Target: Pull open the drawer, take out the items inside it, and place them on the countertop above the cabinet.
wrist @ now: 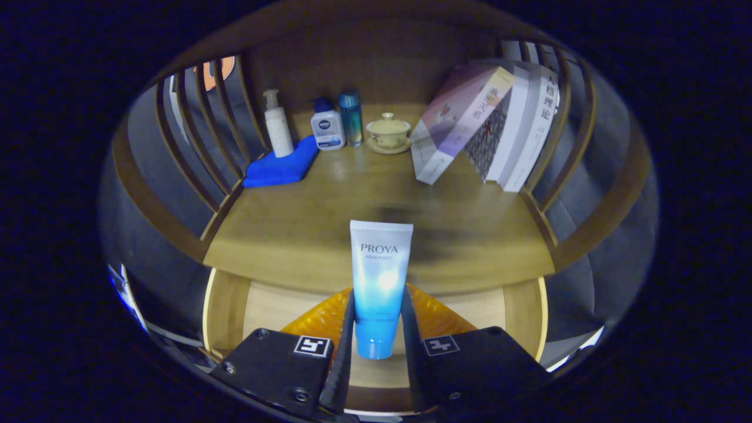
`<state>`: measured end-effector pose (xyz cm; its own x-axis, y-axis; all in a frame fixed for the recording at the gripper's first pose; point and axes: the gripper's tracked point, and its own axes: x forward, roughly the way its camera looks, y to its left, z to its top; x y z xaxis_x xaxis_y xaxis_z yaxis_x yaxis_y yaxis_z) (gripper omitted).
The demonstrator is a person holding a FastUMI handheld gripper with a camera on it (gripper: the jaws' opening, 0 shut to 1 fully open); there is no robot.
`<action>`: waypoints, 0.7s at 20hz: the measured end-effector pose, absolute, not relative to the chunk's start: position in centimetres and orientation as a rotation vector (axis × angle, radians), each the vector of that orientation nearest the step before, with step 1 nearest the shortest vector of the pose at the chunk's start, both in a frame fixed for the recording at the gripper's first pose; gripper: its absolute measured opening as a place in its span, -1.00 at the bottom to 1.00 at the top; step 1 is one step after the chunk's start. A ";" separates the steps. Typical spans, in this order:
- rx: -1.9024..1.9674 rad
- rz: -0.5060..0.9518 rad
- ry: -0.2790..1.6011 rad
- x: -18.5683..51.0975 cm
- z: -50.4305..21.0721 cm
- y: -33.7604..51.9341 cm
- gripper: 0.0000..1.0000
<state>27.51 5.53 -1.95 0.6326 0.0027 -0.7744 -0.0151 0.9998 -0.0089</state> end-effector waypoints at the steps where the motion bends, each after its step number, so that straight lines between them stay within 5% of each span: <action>1: -0.020 0.013 0.863 28.8 -1.7 5.8 -0.12; 14: 0.008 -0.023 0.809 33.9 -5.7 6.4 -0.06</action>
